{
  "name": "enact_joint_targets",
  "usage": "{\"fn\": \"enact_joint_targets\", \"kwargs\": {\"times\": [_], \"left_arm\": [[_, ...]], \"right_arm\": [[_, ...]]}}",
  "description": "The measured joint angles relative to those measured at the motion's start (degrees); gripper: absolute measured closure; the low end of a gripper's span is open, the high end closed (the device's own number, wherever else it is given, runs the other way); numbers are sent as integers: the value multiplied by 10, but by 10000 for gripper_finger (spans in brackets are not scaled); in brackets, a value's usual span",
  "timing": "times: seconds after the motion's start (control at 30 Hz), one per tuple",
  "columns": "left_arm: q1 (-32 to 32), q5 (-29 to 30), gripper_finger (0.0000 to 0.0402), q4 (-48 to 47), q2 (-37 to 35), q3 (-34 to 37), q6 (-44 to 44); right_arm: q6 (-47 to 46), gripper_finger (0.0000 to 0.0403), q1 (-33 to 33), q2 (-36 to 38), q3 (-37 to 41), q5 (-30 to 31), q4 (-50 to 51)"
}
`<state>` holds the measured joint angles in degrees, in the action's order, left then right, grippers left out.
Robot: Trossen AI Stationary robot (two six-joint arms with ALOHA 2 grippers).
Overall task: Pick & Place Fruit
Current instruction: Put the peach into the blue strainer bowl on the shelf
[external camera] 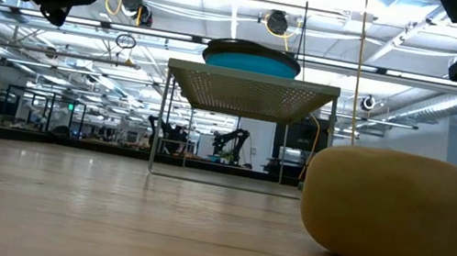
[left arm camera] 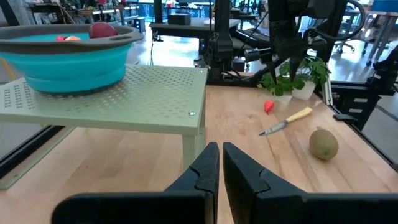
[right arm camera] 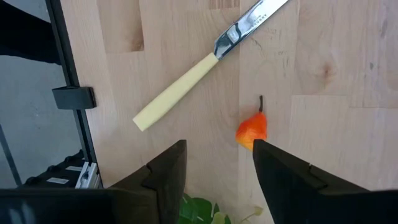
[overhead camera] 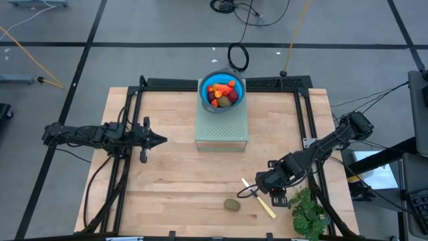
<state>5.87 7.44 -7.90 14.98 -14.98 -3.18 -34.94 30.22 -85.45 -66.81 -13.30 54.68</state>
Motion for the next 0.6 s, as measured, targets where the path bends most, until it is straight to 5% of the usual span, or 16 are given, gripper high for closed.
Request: {"fn": "enact_joint_targets", "kwargs": {"times": [0.6], "left_arm": [[0, 0, 380, 0, 0, 0, 12]], "right_arm": [[-21, 224, -2, 0, 1, 30, 0]]}}
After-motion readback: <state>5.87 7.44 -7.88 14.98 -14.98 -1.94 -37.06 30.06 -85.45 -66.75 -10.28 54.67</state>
